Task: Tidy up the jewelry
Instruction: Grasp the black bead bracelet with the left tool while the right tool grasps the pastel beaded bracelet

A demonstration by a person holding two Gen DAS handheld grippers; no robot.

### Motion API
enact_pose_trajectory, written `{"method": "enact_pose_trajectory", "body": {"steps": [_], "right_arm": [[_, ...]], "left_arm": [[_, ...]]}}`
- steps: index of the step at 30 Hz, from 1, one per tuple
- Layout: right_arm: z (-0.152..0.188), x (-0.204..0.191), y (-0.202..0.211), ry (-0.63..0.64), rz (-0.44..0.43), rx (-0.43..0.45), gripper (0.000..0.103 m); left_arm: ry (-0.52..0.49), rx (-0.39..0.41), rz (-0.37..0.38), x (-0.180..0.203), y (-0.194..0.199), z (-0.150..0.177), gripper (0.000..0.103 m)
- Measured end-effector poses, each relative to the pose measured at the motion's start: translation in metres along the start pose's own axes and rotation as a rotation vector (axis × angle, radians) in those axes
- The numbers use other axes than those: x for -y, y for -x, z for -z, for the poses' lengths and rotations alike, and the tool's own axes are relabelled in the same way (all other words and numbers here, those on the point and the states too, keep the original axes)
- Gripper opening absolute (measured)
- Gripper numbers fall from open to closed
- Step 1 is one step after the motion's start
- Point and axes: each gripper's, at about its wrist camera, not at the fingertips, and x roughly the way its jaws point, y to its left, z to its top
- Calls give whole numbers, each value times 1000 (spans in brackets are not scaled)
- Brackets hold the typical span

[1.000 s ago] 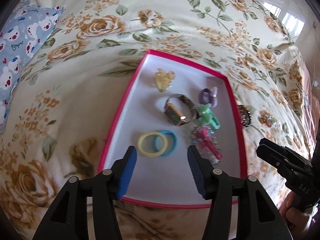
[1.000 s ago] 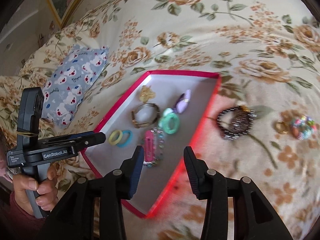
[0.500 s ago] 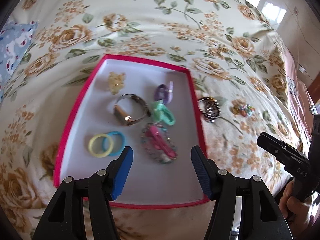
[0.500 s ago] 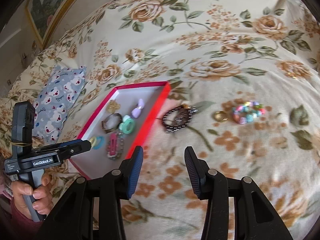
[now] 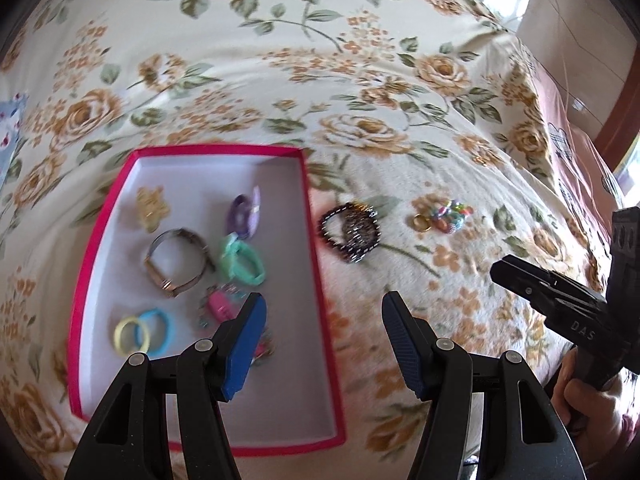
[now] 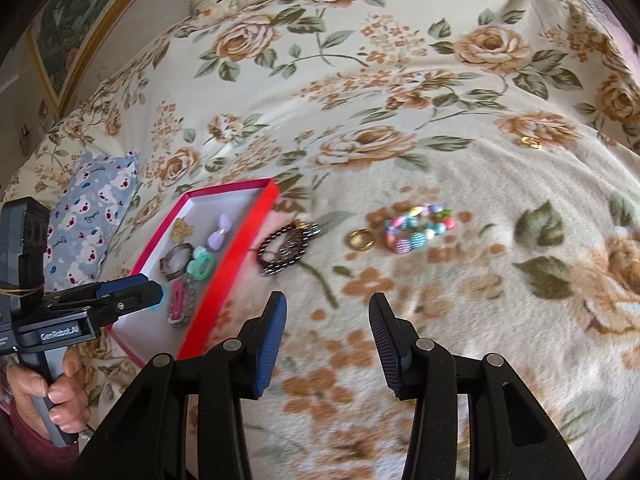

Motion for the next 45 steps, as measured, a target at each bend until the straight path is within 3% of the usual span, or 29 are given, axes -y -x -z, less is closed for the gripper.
{"method": "enact_pose_trajectory", "body": {"steps": [10,13,15,26,31,33,35,37,45], "right_arm": [[-18,26,-15,-29,50,-12,45],[-25,36,-22,-48,69,-11,53],[-29,40,-26,-52,81,-13,53],[-44,56,-60,-41,146,-50,53],[-44,62,-75,-47,159,-81,53],[-45,61,-78,-34,167,-81,52],[-46,60,-80,-22,185,-81,45],[-46,60,-82,-23,204,-84,15],[-46,59,-64,-39,180,-25,13]], "left_arm": [[-65,-20,30,26,-36,-22,58],[-83,-32,32,33,-52,-30,58],[-94,-42,36,37,-64,-36,57],[-147,-143,12,59,-139,-61,40],[-184,-192,-26,65,-172,-64,38],[-201,-184,-35,68,-177,-66,27],[-196,-177,-29,67,-177,-66,8],[-181,-176,-11,63,-176,-66,7],[-124,-103,63,47,-137,-60,6]]}}
